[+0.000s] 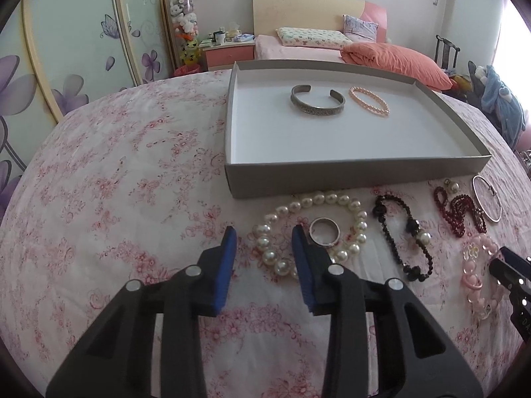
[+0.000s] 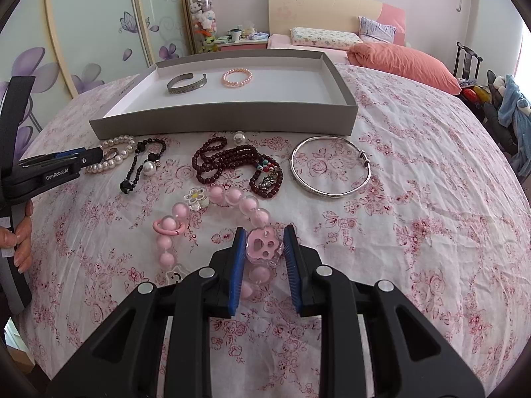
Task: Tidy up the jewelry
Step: 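Grasp the white pearl bracelet with the left gripper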
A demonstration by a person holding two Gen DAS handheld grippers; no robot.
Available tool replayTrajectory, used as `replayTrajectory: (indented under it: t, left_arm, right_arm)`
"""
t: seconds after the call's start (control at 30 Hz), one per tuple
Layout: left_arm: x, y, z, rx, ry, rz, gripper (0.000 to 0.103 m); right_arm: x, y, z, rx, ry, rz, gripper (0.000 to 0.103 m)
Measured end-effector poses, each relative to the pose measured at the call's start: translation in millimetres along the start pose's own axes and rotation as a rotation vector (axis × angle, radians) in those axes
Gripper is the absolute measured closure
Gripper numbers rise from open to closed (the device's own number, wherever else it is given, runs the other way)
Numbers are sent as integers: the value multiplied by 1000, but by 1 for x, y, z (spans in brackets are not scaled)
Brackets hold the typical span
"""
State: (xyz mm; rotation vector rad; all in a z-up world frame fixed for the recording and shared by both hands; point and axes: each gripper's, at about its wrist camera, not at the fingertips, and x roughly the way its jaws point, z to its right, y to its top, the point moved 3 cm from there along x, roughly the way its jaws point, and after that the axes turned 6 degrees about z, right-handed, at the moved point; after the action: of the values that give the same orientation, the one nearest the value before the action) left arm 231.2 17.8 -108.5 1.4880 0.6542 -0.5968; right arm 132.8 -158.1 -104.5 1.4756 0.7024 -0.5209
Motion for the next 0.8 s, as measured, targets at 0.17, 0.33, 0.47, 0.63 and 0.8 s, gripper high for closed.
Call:
replayTrajectory:
  t: [0.17, 0.33, 0.47, 0.63, 0.8]
  left_arm:
    - [-1, -1, 2, 2, 5, 0, 68]
    - [-2, -1, 5, 11, 1, 4, 93]
    - [-2, 1, 4, 1, -27, 1, 93]
    - [-12, 8, 4, -23, -68, 38, 93]
    - [-30, 21, 12, -13, -114, 117, 93]
  right_arm:
    - [0, 0, 0, 0, 0, 0, 78]
    - [0, 0, 0, -1, 0, 1, 79]
    - [-2, 2, -1, 6, 8, 9, 79]
    - [-28, 19, -7, 9, 51, 117, 79]
    - [-46, 37, -25, -21, 78, 220, 79]
